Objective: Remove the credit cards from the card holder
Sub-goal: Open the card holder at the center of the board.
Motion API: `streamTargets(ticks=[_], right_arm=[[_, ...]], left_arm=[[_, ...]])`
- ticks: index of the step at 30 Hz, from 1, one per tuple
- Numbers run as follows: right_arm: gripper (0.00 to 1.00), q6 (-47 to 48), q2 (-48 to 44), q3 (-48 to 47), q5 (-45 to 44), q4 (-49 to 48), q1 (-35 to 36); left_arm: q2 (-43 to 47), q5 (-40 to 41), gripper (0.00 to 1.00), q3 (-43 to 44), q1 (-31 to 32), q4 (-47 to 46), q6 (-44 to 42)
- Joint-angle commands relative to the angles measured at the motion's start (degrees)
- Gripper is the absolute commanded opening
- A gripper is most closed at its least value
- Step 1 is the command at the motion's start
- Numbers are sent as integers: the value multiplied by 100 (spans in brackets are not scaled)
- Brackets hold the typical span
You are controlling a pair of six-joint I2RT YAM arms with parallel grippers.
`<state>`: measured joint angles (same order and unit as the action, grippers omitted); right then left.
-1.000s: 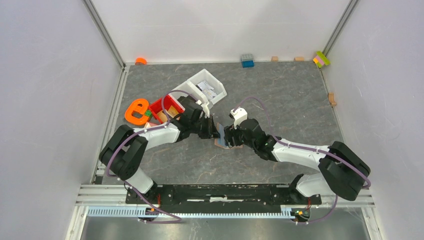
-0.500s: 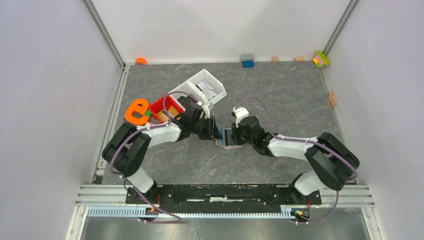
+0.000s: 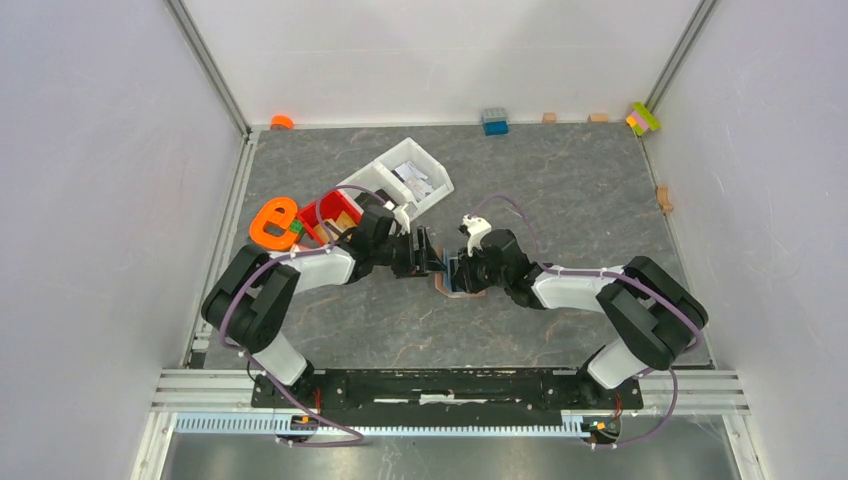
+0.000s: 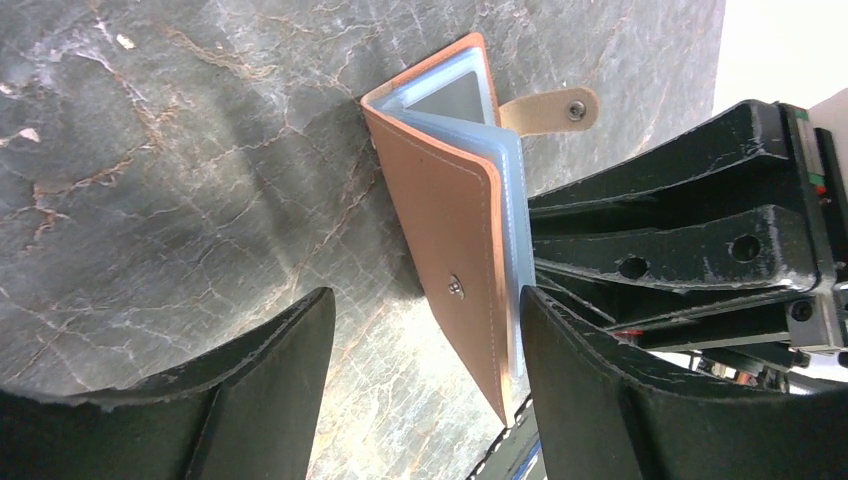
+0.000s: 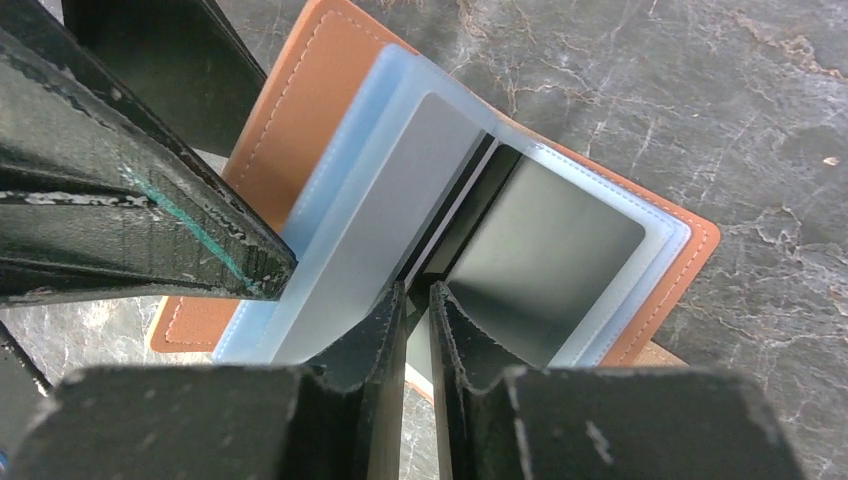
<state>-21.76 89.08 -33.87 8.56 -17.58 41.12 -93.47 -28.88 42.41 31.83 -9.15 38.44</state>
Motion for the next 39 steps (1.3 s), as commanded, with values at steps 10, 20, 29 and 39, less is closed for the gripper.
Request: streamTargets(ticks=[10, 20, 29, 39], right_arm=[[23, 5, 118, -147, 495, -315, 10], [24, -52, -165, -2, -54, -261, -3], [24, -292, -934, 537, -141, -651, -289], [33, -871, -1691, 1376, 1140, -2192, -774]], left_arm=[[89, -403, 78, -49, -45, -544, 314], [-115, -311, 25, 102, -44, -272, 226], [-49, -536, 2, 17, -49, -579, 309], [810, -1109, 2, -850, -305, -2574, 1061]])
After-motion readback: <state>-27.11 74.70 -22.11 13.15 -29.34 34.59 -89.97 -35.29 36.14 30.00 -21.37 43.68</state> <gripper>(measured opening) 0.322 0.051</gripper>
